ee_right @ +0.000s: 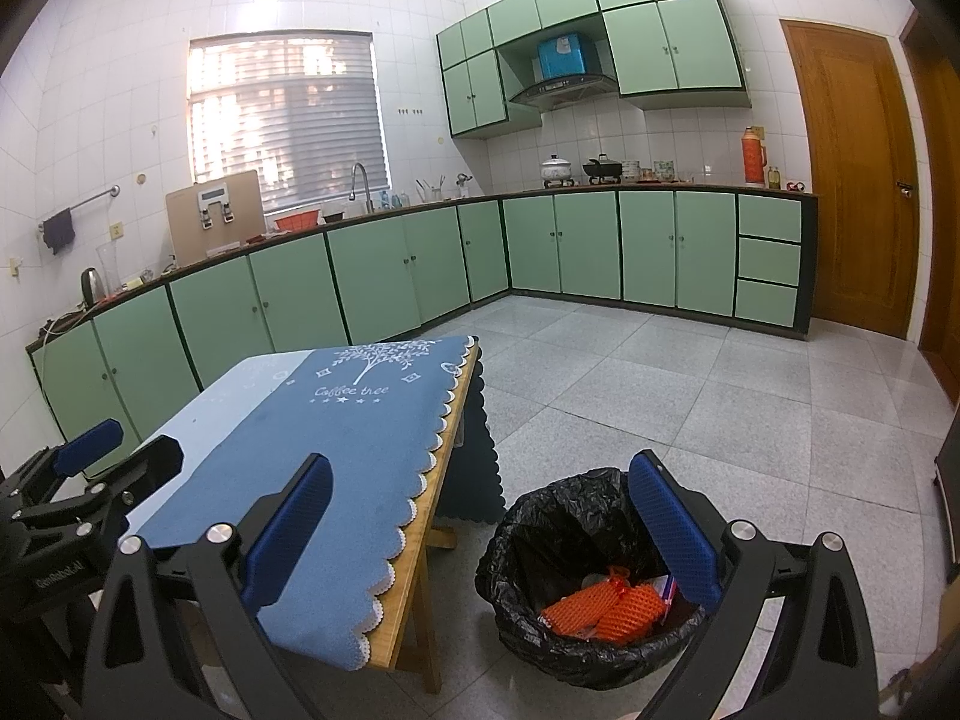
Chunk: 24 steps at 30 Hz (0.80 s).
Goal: Collect trash
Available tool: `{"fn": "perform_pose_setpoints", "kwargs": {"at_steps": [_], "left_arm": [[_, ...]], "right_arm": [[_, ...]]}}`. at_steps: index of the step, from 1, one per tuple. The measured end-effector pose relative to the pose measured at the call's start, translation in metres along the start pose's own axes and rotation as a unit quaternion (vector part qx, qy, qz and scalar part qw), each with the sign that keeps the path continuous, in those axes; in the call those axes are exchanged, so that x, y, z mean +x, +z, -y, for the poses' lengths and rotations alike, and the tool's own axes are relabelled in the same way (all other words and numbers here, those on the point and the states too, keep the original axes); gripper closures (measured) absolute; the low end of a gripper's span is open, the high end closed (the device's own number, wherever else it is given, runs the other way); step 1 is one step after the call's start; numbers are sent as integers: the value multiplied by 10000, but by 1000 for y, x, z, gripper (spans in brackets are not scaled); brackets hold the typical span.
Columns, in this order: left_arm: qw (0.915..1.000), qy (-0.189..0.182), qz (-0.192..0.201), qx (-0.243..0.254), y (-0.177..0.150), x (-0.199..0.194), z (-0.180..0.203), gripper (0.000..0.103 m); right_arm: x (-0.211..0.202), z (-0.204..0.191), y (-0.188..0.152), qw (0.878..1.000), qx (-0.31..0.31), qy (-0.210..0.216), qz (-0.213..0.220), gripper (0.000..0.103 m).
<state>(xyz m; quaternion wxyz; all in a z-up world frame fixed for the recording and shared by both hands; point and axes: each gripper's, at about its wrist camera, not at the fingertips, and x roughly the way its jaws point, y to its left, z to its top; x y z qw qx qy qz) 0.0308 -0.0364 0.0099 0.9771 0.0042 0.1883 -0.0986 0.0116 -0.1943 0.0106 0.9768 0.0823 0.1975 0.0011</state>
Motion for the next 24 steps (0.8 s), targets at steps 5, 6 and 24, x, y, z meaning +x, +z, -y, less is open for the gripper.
{"fn": "perform_pose_setpoints", "kwargs": {"at_steps": [5,6,24], "left_arm": [[10000,10,2,1,0,0,-1,10],[10000,7,2,-5,0,0,-1,10],[10000,30,-30,5,-5,3,-2,10]], "right_arm": [[0,0,0,10000,-2,-5,0,6],[0,0,0,10000,-4,-4,-1,6],[0,0,0,10000,-1,-6,3,6]]}}
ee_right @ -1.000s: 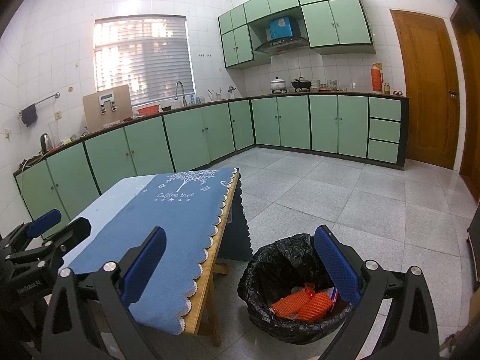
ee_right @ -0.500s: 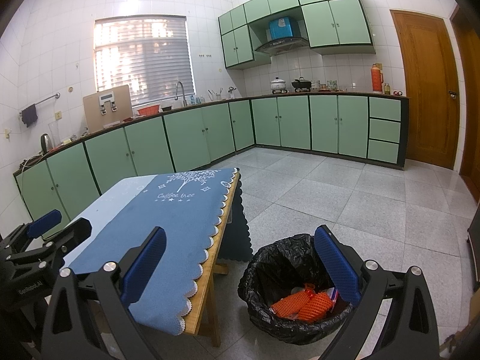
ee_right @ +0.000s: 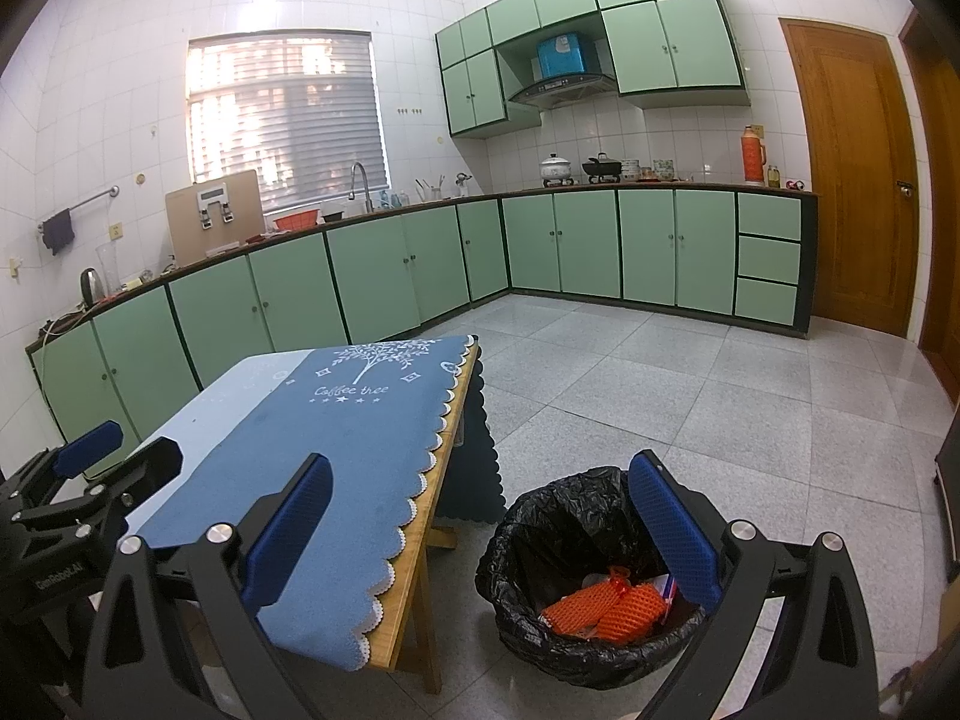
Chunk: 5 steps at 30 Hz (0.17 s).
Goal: Collect trash
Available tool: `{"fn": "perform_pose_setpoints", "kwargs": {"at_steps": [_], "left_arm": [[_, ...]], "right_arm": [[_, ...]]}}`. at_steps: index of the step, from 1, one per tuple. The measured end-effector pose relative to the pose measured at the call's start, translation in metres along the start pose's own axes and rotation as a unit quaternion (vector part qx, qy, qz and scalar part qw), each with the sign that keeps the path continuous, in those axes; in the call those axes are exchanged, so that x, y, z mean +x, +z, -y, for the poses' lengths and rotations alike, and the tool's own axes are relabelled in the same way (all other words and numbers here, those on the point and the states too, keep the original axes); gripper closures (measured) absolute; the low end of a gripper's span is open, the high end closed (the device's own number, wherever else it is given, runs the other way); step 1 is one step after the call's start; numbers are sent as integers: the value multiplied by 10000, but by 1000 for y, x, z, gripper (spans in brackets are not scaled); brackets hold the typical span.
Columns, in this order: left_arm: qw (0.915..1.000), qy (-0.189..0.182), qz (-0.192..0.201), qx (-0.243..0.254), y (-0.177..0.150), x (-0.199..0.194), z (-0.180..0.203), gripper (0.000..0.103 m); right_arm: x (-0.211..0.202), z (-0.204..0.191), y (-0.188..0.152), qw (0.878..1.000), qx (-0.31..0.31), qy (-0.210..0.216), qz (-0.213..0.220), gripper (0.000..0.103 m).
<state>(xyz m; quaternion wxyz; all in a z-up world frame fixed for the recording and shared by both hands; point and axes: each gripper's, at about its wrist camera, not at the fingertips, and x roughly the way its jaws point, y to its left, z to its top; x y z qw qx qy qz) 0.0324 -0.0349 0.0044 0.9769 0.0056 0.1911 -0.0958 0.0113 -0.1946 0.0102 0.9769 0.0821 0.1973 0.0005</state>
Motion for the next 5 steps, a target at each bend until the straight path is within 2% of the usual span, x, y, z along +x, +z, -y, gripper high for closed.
{"fn": "perform_pose_setpoints", "kwargs": {"at_steps": [5], "left_arm": [[10000,14,4,0,-1,0,0,10]], "right_arm": [[0,1,0,10000,-1,0,0,6]]}}
